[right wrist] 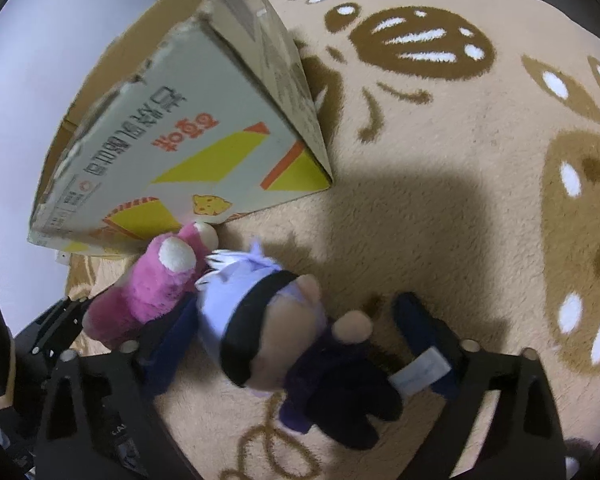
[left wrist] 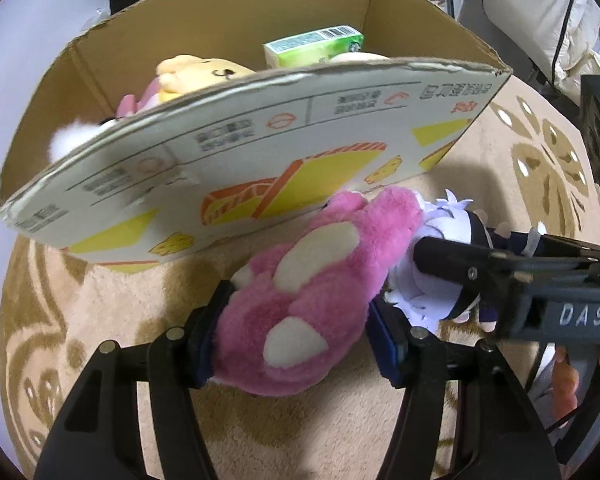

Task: Organize soft objects
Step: 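Grasp the pink plush with the left tool while the right tool grasps the white-haired doll, then lift both toys over the box and open both tools to drop them in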

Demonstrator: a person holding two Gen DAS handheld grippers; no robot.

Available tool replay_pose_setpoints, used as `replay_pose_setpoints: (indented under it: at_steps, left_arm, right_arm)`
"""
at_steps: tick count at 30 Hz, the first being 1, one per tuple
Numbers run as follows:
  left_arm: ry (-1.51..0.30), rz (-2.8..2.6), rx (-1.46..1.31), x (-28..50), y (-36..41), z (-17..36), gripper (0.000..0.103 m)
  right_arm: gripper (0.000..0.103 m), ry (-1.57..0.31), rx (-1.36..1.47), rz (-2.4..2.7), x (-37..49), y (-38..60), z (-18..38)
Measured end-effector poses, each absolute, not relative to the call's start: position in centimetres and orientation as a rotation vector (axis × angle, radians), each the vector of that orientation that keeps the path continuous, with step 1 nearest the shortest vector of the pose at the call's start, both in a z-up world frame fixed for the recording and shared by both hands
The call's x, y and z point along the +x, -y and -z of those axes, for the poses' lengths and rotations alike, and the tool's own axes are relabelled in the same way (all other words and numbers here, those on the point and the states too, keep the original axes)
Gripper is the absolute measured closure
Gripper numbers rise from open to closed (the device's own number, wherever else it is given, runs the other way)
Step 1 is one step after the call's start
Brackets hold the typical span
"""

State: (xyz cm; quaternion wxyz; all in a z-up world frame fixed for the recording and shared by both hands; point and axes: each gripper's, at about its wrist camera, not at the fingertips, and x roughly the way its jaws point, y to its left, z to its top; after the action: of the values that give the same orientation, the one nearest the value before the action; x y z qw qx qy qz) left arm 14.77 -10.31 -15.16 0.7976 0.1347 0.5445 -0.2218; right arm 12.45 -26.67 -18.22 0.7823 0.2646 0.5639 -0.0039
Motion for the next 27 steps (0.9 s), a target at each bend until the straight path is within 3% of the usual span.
replay_pose_setpoints:
  at_steps: [3, 12, 27]
  left_arm:
    - [-1.163, 0.455, 0.28, 14.6, 10.1, 14.9, 0.042]
    - [-1.128, 0.379, 0.25, 13.7, 8.5, 13.2, 0.042]
    - [-1.015, 0.275, 0.21, 11.5, 5.9, 9.5, 0.043]
  right_arm:
    - [0.034, -1.182, 0.61, -0.018, 12.3, 26.7, 17.6]
    - [0.041, -1.145, 0.536, -0.011, 11.5, 25.0, 16.5]
    - [0.041, -1.003, 0.54, -0.001, 8.2, 26.7, 11.5]
